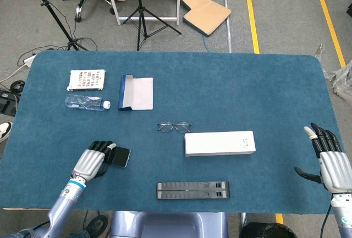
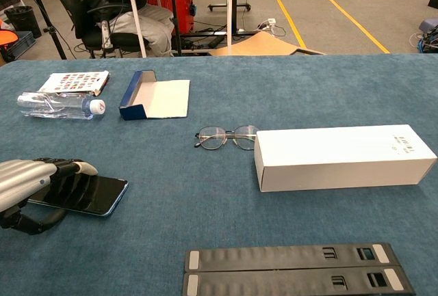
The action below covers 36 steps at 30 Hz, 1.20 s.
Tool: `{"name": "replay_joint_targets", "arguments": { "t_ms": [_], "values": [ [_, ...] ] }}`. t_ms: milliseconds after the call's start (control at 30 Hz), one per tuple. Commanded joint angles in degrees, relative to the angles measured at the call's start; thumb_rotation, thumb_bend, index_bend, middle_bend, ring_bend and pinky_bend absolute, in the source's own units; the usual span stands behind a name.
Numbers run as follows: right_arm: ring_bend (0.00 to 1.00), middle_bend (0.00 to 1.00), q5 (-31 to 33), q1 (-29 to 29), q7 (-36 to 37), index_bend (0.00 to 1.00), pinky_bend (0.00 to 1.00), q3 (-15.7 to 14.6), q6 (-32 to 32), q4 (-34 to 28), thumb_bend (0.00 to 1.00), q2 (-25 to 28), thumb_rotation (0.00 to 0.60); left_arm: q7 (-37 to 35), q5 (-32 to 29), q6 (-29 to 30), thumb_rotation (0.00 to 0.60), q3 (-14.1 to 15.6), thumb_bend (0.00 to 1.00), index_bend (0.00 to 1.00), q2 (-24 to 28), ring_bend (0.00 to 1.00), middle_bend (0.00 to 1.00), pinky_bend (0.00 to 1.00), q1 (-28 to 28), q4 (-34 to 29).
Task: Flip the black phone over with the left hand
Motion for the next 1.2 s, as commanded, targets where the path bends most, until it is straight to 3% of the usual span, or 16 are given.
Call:
{"name": "replay_joint_targets", "arguments": {
  "t_ms": [33,367,467,700,1033,1200],
  "values": [
    [0.00,0.00,0.0,0.0,0.0,0.05,0.00,-0.1,-0.1,-0.1,0.00,0.0,0.600,3.3,-2.4,-1.5,0.600,0.4,0.74,0.20,4.0,0.25,0.22,0.15,-0.4,-6.1],
    [0.00,0.00,0.0,0.2,-0.4,0.06,0.00,-0.3,-0.7,-0.1,0.00,0.0,0.600,6.6,-12.7,-7.7,0.600,-2.0,0.79,0.20,12.0,0.25,0.22,0.15,-4.5,-19.5],
    [0.00,0.00,0.2,0.4,-0.6,0.06,0.00,-0.3,-1.0,-0.1,0.00,-0.2,0.600,5.3,-19.2,-12.5,0.600,-5.4,0.81,0.20,13.3,0.25,0.22,0.15,-8.3,-19.7],
    [0.00,0.00,0.7,0.6,-1.0,0.06,0.00,-0.3,-1.9,0.1,0.00,-0.4,0.600,4.2,-30.1,-17.5,0.600,-7.8,0.84,0.20,14.3,0.25,0.23,0.15,-14.6,-17.7],
    [0.00,0.00,1.4,0.9,-1.4,0.07,0.00,-0.3,-2.8,0.5,0.00,-0.8,0.600,3.3,-30.3,-13.6,0.600,-9.2,0.87,0.20,10.9,0.24,0.23,0.15,-17.7,-11.3],
    [0.00,0.00,1.6,1.1,-1.2,0.07,0.00,-0.3,-3.2,0.5,0.00,-0.9,0.600,0.8,-26.6,-10.3,0.600,-9.4,0.83,0.20,8.7,0.15,0.16,0.13,-17.1,-8.4]
  ]
}}
